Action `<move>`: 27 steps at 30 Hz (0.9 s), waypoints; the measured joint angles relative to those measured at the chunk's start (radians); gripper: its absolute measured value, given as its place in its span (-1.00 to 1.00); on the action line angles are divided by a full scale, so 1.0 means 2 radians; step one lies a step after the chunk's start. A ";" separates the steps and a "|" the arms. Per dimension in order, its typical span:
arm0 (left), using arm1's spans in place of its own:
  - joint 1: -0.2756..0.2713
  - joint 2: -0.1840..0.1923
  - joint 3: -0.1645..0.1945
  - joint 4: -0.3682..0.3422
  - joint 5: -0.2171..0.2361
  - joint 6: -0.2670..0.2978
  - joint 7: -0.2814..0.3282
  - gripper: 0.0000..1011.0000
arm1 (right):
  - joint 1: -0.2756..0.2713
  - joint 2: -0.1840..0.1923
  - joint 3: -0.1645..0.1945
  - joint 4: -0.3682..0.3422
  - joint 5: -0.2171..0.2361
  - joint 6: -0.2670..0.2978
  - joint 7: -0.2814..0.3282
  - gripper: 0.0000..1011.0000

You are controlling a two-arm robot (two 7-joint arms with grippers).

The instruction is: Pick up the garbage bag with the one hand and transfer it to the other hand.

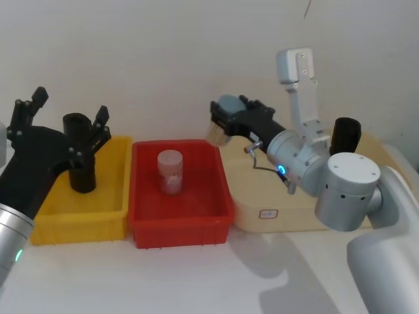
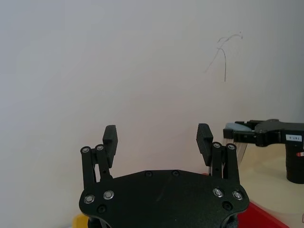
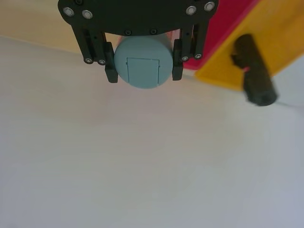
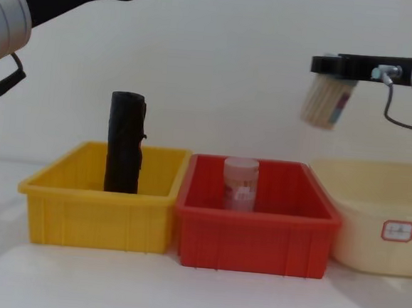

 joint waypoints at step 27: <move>0.000 0.000 0.000 0.000 0.000 0.000 0.000 0.98 | 0.031 0.036 0.002 0.134 -0.078 -0.080 -0.053 0.33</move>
